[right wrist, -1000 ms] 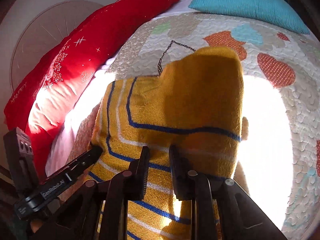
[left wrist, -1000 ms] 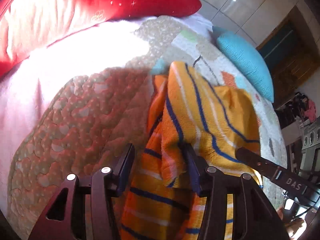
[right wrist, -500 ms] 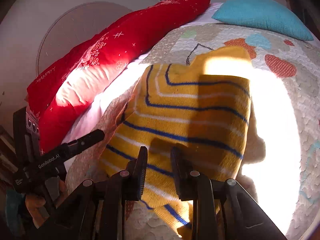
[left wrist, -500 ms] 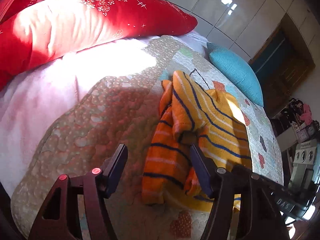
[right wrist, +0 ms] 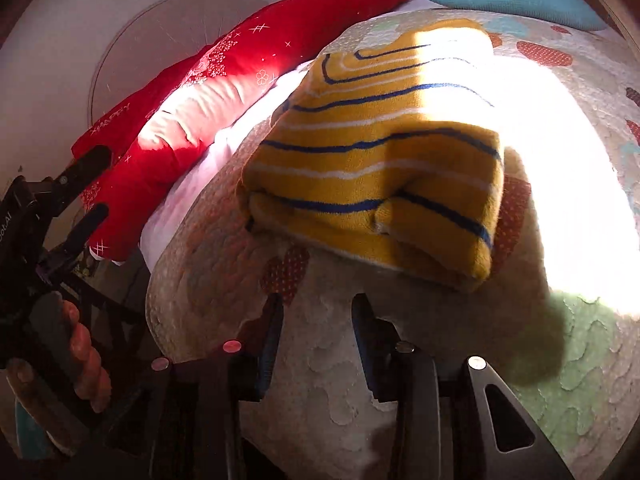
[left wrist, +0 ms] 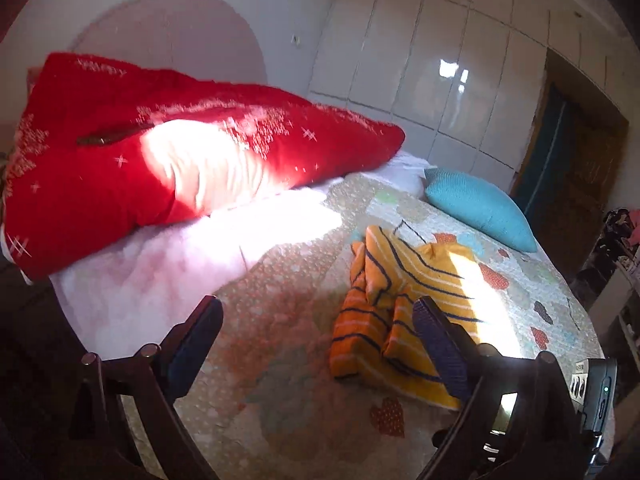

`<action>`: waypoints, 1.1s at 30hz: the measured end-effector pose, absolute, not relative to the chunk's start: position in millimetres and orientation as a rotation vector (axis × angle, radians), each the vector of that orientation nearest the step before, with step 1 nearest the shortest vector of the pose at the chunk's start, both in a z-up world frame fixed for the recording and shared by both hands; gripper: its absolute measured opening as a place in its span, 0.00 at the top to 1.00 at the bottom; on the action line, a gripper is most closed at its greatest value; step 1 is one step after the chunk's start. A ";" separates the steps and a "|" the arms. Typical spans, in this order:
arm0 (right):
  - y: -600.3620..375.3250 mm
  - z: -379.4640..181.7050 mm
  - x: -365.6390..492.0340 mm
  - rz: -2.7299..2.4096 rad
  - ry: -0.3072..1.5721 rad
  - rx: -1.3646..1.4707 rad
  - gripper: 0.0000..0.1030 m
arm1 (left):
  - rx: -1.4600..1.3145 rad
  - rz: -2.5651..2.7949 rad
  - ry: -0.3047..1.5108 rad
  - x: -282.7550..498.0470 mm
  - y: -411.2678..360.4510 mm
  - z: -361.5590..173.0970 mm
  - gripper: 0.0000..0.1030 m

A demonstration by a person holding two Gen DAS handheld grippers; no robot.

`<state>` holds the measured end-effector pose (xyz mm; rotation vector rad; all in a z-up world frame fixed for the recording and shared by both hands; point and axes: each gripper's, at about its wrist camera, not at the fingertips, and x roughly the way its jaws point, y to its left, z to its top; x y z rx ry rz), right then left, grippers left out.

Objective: Fold small clothes

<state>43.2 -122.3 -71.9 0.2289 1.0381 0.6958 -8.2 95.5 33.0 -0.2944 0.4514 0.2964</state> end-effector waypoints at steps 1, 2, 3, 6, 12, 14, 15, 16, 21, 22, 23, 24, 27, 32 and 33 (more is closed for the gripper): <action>-129.0 -69.9 38.4 0.682 1.026 0.237 0.57 | -0.267 0.320 0.412 -15.5 93.1 40.7 0.02; -135.5 -67.5 35.3 0.665 1.014 0.241 0.56 | -0.245 0.335 0.378 -23.0 90.3 47.6 0.00; -142.2 -65.7 31.7 0.645 1.003 0.244 0.55 | -0.228 0.338 0.350 -29.4 87.8 54.4 0.00; -165.3 -59.5 26.8 0.591 0.973 0.276 0.53 | -0.203 0.353 0.308 -41.7 81.4 71.8 0.00; -199.7 -42.4 17.5 0.522 0.903 0.343 0.44 | -0.227 0.265 0.329 -46.0 66.6 85.6 0.00; -206.4 -37.2 12.3 0.503 0.882 0.339 0.41 | -0.226 0.233 0.357 -44.6 57.5 83.5 0.00; -209.0 -35.3 10.5 0.494 0.876 0.334 0.41 | -0.211 0.226 0.375 -43.4 52.0 81.7 0.00; -212.5 -33.9 7.7 0.482 0.872 0.328 0.39 | -0.188 0.219 0.394 -42.3 45.1 78.3 0.00; -226.1 -36.1 -3.1 0.417 0.868 0.293 0.37 | -0.110 0.122 0.531 -37.3 11.7 56.1 0.00; -228.1 -37.4 -4.7 0.409 0.870 0.294 0.37 | -0.105 0.095 0.558 -36.9 6.4 50.9 0.00; -231.6 -38.6 -6.1 0.402 0.872 0.298 0.36 | -0.100 0.073 0.581 -36.0 1.2 46.2 0.00; -235.3 -39.4 -7.1 0.393 0.873 0.302 0.36 | -0.095 0.057 0.602 -34.3 -3.0 41.8 0.00; -245.6 -42.1 -8.1 0.364 0.873 0.320 0.33 | -0.066 0.046 0.665 -27.2 -13.5 31.0 0.00; -256.0 -50.7 -4.2 0.336 0.896 0.362 0.32 | -0.051 0.059 0.758 -14.3 -15.1 14.2 0.00; -255.7 -52.5 -3.1 0.333 0.902 0.366 0.32 | -0.049 0.062 0.779 -11.8 -13.9 10.3 0.00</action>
